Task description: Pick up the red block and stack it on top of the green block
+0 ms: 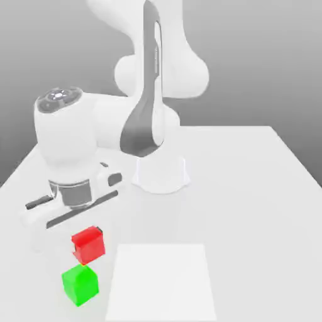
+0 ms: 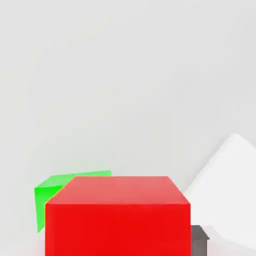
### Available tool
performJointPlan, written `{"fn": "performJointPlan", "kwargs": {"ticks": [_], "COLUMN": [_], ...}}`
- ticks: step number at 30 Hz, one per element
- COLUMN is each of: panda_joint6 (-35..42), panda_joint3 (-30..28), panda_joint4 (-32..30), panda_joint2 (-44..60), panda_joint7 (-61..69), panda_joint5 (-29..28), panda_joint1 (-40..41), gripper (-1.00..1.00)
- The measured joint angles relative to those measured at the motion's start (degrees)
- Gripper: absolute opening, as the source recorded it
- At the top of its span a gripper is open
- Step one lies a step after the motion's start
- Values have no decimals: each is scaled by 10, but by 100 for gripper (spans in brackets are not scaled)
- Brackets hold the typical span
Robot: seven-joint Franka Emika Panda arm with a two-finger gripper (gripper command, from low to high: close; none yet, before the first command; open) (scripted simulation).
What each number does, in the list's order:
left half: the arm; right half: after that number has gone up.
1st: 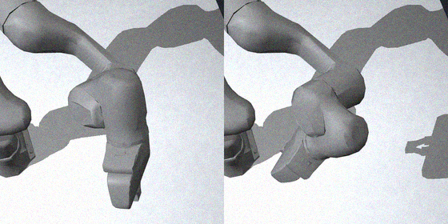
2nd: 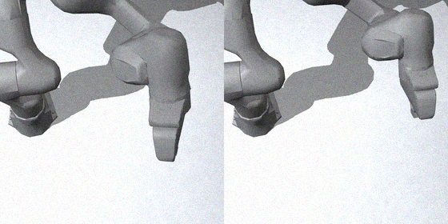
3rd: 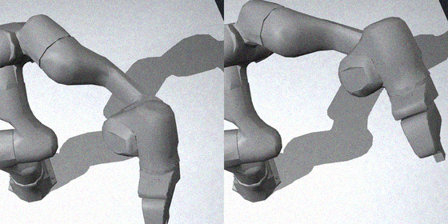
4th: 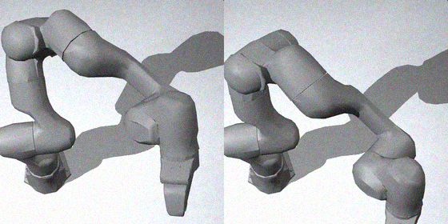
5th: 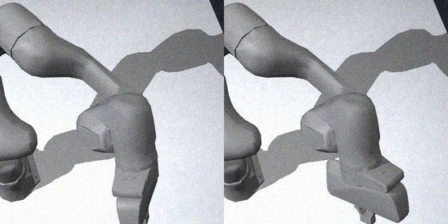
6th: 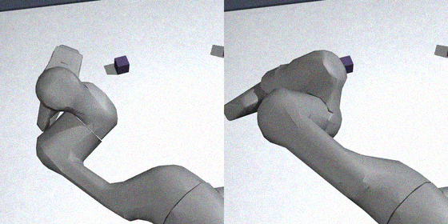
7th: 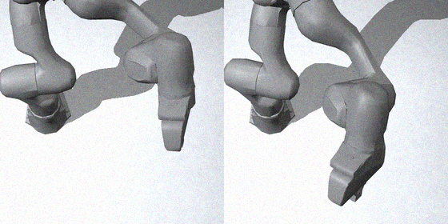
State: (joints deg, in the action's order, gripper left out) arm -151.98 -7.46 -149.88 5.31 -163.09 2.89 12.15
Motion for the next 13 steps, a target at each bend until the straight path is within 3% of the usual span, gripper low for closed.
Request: {"fn": "performJointPlan", "kwargs": {"ticks": [6, 7, 13], "panda_joint6": [-3, -4, -4], "panda_joint3": [-1, -1, -1], "panda_joint4": [0, 0, 0], "panda_joint2": [0, 0, 0], "panda_joint7": [-1, -1, -1], "panda_joint5": [-1, -1, -1], "panda_joint1": [-1, -1, -1], "gripper": [-100, 100, 100]}}
